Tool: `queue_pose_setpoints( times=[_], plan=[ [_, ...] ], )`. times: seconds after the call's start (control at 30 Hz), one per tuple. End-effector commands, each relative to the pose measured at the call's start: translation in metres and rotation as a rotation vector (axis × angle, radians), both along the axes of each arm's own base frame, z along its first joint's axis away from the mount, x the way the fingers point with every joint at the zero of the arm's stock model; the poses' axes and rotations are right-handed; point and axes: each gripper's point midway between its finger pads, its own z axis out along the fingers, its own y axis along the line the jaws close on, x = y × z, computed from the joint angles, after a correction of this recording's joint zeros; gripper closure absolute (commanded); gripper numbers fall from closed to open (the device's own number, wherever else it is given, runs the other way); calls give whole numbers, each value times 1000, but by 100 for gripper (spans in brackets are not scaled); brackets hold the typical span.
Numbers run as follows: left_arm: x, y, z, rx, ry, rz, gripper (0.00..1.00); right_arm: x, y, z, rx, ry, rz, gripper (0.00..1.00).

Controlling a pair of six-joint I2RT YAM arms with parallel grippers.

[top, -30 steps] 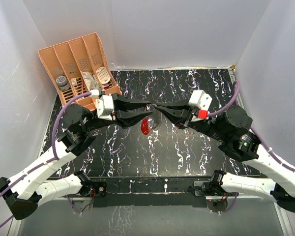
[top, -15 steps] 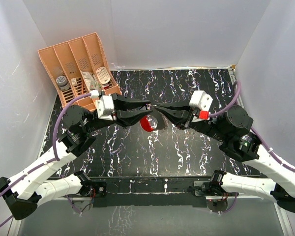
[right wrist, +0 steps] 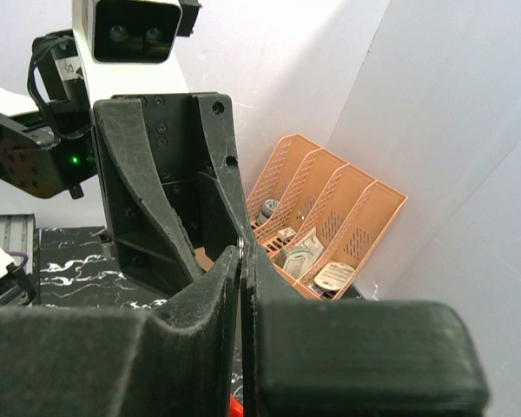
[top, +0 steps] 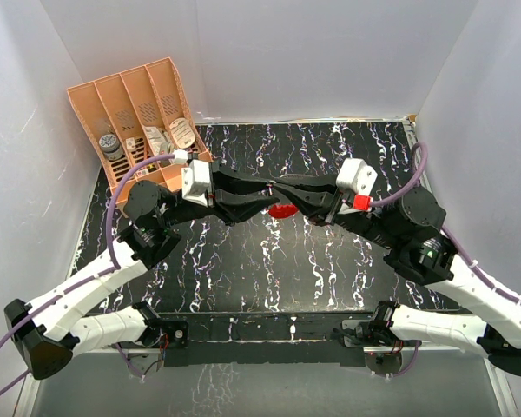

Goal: Remove the keys from the keyring

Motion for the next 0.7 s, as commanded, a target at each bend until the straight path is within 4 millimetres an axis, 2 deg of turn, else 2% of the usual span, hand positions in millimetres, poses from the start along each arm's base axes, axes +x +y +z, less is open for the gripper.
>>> queue_pose_setpoints(
  times=[0.0, 0.2, 0.67],
  plan=[
    [-14, 0, 7, -36, -3, -76, 100, -10, -13, 48, 169, -122, 5, 100],
    [-18, -1, 12, -69, -4, -106, 100, -13, -12, 49, 230, -138, 23, 100],
    [-12, -8, -13, -34, 67, -117, 100, -21, -28, 77, 327, -234, 10, 100]
  ],
)
